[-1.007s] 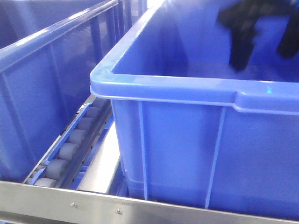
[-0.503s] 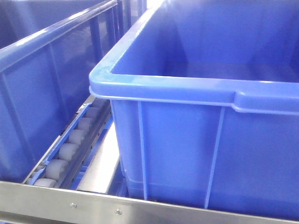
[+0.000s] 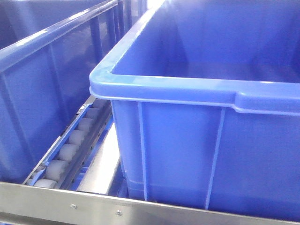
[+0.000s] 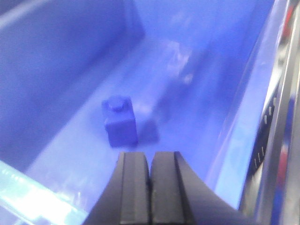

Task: Pick and sort blue part to right shelf
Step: 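Lower the right gripper into the bin and release its bottle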

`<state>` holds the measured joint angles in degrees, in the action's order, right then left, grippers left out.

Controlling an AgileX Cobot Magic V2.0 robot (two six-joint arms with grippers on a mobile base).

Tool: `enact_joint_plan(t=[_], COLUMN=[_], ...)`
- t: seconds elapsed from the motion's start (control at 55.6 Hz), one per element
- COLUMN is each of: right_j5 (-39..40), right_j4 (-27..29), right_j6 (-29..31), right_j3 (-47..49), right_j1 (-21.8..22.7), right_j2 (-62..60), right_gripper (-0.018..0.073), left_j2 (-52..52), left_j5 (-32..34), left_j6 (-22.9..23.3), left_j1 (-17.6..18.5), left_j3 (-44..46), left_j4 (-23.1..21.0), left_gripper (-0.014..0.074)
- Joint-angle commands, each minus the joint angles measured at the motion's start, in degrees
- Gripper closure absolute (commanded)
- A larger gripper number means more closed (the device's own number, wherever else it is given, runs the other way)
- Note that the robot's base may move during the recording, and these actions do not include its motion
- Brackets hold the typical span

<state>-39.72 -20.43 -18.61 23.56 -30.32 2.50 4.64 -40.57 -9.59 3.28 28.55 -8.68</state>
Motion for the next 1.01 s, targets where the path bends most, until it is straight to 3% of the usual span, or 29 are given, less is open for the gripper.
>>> enact_joint_plan(t=[0.0,0.665,0.773,0.989], right_j5=[7.71,7.25,7.25,7.22], right_j4=[-3.07,-3.20,-3.20,-3.20], right_j6=[0.44,0.44,0.44,0.44], right_j3=[0.84,0.84,0.84,0.84], right_j1=[0.05,0.05,0.05,0.05], right_j2=[-0.70,-0.70,-0.70,-0.70], right_gripper=[0.0501,0.0501,0.0501,0.0501], left_j2=[0.74,0.41,-1.79,-6.28], left_j5=[4.48,4.78,13.03,36.92], left_j6=[-0.11,-0.11,-0.11,-0.11], left_j1=[0.37,-0.06,-1.17,-0.06], left_j3=[1.49,0.39,-4.47,-20.74], left_j4=[-0.86,-0.86,0.36,2.51], left_gripper=[0.0474,0.0474,0.0474,0.0473])
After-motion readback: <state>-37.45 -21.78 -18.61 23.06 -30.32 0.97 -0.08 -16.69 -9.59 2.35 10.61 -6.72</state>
